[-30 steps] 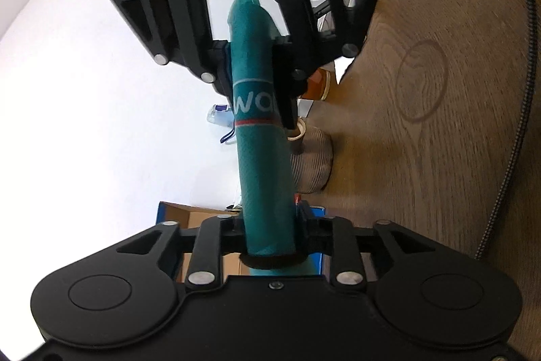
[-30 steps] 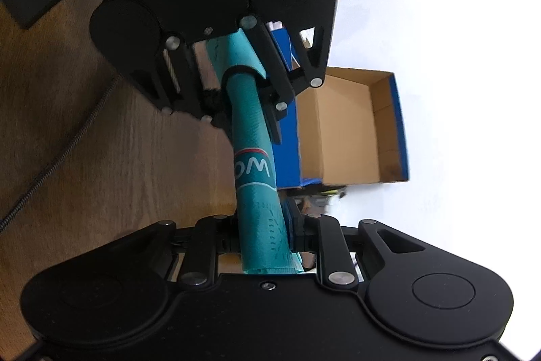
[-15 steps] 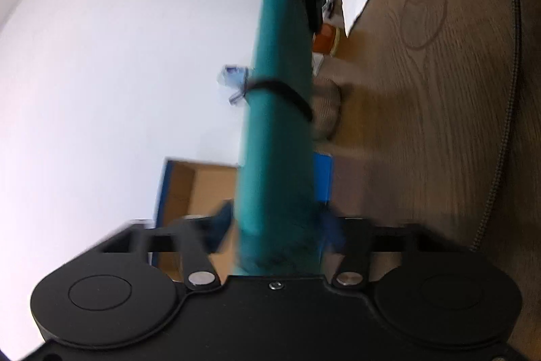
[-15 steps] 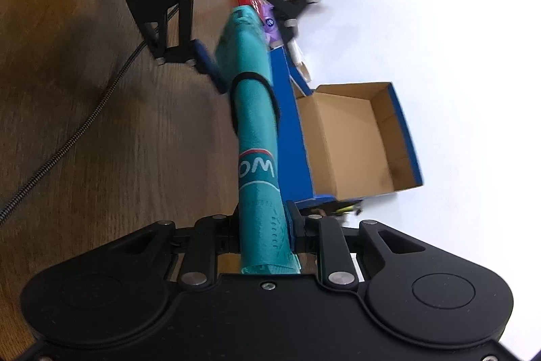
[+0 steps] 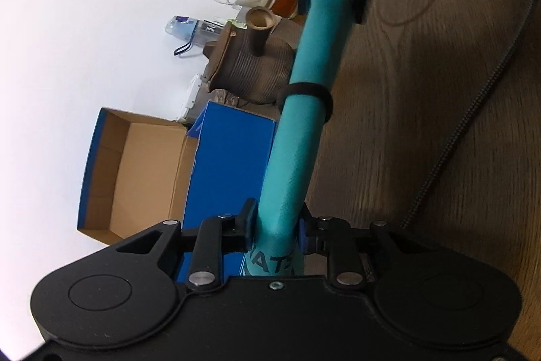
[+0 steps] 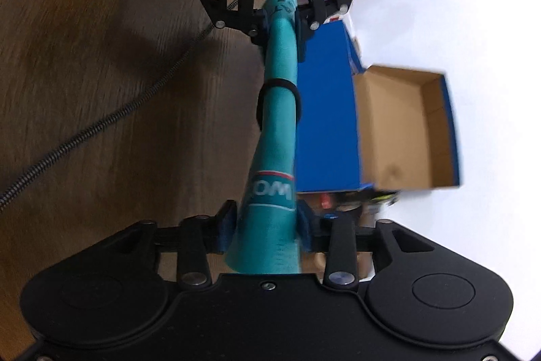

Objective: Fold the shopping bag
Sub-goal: 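Carry the rolled teal bag over the open shoebox with both grippers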

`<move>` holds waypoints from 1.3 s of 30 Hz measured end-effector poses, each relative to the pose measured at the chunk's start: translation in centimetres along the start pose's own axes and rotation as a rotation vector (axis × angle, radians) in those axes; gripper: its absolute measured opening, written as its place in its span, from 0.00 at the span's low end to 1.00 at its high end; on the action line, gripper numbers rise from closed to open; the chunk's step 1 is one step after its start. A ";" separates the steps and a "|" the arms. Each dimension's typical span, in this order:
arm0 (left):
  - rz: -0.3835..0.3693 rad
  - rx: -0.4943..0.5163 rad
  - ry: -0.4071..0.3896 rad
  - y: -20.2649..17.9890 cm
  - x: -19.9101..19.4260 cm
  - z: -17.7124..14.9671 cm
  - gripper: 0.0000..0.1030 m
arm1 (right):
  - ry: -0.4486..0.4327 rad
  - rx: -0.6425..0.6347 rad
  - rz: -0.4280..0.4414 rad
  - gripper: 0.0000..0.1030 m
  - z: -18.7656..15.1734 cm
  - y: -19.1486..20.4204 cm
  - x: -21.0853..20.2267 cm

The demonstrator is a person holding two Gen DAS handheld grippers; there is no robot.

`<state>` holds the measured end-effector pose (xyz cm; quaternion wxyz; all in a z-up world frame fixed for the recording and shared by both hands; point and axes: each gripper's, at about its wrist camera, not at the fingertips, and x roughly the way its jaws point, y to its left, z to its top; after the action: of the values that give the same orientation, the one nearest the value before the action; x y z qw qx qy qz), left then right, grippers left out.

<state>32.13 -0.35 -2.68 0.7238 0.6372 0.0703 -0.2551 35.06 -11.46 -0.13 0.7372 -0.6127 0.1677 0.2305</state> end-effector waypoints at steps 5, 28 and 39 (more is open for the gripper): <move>0.037 -0.001 -0.048 0.0 -0.5 -1.5 0.51 | -0.126 -0.004 0.014 0.21 -2.4 -3.1 1.3; -0.198 -0.039 -0.079 10.5 -2.3 -3.1 0.25 | -0.197 -0.017 0.175 0.21 -3.1 -7.2 -7.2; -0.284 -0.104 -0.027 19.0 -2.3 -4.2 0.26 | -0.173 -0.002 0.287 0.21 1.4 -16.7 -9.3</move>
<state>39.75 5.41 14.39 0.7133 0.5791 0.1629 -0.3596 36.34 -13.73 18.89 0.7078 -0.5610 0.1891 0.3854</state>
